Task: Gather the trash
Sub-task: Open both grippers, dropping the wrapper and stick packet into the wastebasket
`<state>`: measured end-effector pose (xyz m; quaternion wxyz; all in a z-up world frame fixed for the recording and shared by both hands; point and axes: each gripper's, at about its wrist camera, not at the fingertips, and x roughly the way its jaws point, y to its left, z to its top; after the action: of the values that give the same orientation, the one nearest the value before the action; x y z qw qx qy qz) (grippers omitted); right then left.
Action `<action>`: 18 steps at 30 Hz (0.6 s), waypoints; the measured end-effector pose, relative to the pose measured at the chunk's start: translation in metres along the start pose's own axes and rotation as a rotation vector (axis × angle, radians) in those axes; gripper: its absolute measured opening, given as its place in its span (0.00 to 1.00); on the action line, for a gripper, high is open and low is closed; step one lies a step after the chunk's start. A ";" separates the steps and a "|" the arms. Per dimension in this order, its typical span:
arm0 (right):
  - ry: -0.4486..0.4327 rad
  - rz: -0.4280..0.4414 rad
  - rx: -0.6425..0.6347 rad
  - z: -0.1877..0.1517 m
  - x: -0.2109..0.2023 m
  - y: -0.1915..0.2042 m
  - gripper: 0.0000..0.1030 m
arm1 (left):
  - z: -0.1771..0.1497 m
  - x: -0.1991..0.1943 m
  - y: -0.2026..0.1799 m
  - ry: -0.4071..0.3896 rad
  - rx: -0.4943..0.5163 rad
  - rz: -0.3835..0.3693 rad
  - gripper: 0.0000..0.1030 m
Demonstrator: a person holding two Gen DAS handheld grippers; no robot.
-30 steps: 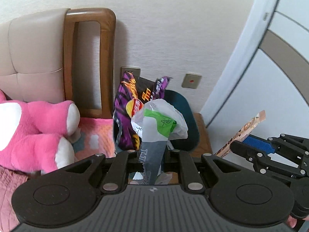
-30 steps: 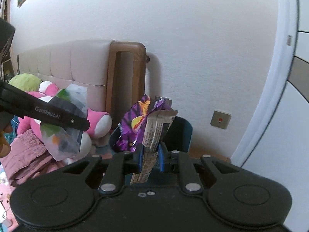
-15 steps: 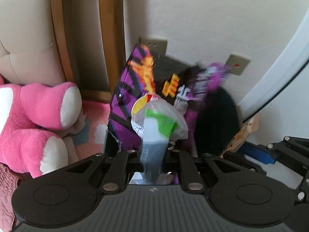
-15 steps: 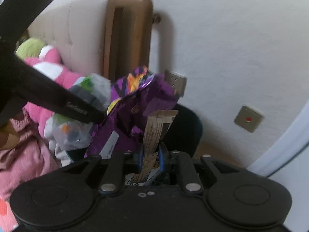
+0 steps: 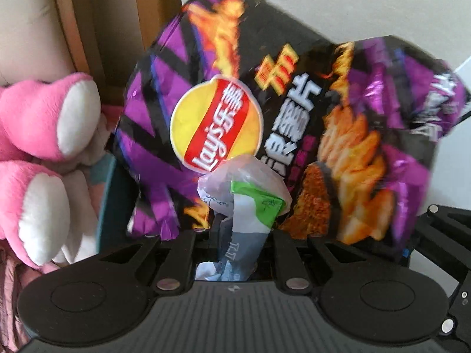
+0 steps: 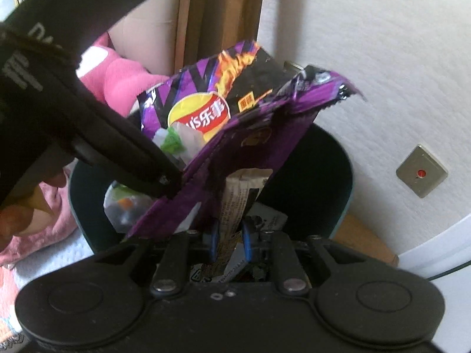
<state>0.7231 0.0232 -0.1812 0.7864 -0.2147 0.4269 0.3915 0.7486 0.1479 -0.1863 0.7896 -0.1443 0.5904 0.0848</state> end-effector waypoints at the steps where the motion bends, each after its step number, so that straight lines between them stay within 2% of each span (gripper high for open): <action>1: 0.011 0.004 0.001 0.000 0.002 0.000 0.19 | 0.000 0.002 0.002 0.004 -0.005 0.000 0.13; 5: 0.035 0.005 0.016 -0.002 0.007 -0.004 0.21 | 0.001 0.006 0.009 0.013 -0.014 -0.010 0.13; 7: 0.038 0.004 0.015 -0.003 0.006 -0.003 0.23 | 0.004 0.008 0.011 0.016 -0.016 -0.009 0.16; 9: 0.042 0.000 0.009 -0.002 0.004 0.000 0.27 | 0.001 0.005 0.015 0.008 -0.008 -0.011 0.29; 16: 0.038 -0.006 -0.003 -0.006 -0.016 0.014 0.42 | -0.005 -0.015 0.022 -0.059 0.033 -0.058 0.50; 18: 0.028 -0.011 0.004 -0.007 -0.024 0.018 0.45 | -0.009 -0.026 0.027 -0.084 0.042 -0.066 0.60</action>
<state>0.6971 0.0189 -0.1645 0.7828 -0.2210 0.4376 0.3832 0.7244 0.1715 -0.1671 0.8188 -0.1433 0.5535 0.0523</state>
